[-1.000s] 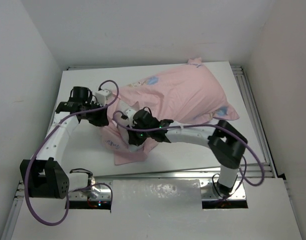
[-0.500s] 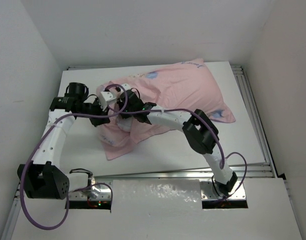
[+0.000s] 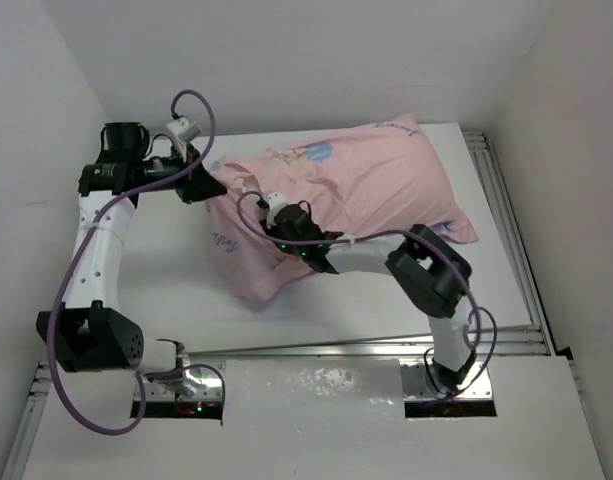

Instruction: Put the pillow into the pillowcase

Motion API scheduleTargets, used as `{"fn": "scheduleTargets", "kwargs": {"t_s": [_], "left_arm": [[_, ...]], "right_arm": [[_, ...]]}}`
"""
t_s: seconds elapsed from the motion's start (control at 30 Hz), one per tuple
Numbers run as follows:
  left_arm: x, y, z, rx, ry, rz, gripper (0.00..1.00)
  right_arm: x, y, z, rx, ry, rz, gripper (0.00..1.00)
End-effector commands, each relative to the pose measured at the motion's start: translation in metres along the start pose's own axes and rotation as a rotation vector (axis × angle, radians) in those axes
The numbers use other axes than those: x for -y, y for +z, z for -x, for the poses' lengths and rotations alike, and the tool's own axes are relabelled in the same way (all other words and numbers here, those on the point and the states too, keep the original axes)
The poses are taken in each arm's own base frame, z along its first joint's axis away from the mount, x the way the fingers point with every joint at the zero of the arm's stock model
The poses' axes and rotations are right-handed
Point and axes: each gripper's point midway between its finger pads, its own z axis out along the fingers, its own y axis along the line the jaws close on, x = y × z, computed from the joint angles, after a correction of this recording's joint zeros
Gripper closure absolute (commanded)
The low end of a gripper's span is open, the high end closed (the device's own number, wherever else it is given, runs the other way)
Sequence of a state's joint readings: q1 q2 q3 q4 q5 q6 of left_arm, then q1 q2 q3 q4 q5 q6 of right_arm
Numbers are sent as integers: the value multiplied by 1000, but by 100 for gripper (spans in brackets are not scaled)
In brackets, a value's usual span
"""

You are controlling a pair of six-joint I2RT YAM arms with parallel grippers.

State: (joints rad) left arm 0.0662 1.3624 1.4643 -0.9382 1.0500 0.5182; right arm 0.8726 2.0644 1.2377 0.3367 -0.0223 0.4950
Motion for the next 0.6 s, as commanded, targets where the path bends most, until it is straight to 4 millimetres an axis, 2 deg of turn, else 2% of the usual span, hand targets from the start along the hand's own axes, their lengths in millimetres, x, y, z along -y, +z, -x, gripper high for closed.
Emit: {"fn": "scheduleTargets", "kwargs": {"t_s": [0.0, 0.03, 0.07, 0.1, 0.13, 0.2, 0.23, 0.27, 0.3, 0.33, 0.37, 0.4, 0.43, 0.47, 0.5, 0.53, 0.57], "left_arm": [[-15, -12, 51, 149, -67, 92, 100], [-50, -15, 37, 108, -86, 274, 100], [-73, -12, 16, 58, -115, 347, 100], [-89, -12, 4, 25, -120, 409, 100], [-111, -14, -11, -22, -136, 494, 100], [-136, -16, -14, -17, -150, 592, 100], [-150, -21, -16, -29, -149, 657, 100], [-163, -19, -19, -44, -154, 685, 100], [-173, -26, -5, -29, -134, 727, 100], [-184, -31, -3, -38, -132, 774, 100], [-197, -31, 6, -40, -116, 794, 100], [-204, -32, 11, -35, -113, 814, 100], [-210, -33, 13, -36, -110, 833, 100], [-218, -32, 20, -26, -107, 842, 100], [-222, -32, 23, -17, -105, 850, 97], [-225, -33, 25, -16, -101, 857, 86], [-229, -34, 28, -21, -83, 865, 79]], "right_arm": [[-20, -53, 26, 61, -94, 157, 100], [-16, -66, 22, 36, -98, 130, 100], [-24, -88, 60, 119, -125, 114, 98], [-22, -97, 63, 114, -136, 97, 96], [-26, -108, 83, 117, -153, 77, 84], [-30, -121, 113, 134, -202, 53, 64], [-37, -131, 138, 129, -215, 33, 47], [-38, -137, 149, 126, -226, 22, 41], [-36, -142, 162, 136, -255, -12, 37], [-40, -153, 190, 180, -261, -39, 33], [-29, -159, 190, 153, -265, -95, 25], [-21, -170, 209, 188, -262, -163, 22], [-10, -179, 208, 168, -256, -210, 20], [11, -188, 212, 172, -224, -275, 19], [32, -192, 202, 148, -190, -341, 17], [57, -202, 192, 122, -150, -418, 17], [93, -224, 191, 141, -26, -493, 16]]}}
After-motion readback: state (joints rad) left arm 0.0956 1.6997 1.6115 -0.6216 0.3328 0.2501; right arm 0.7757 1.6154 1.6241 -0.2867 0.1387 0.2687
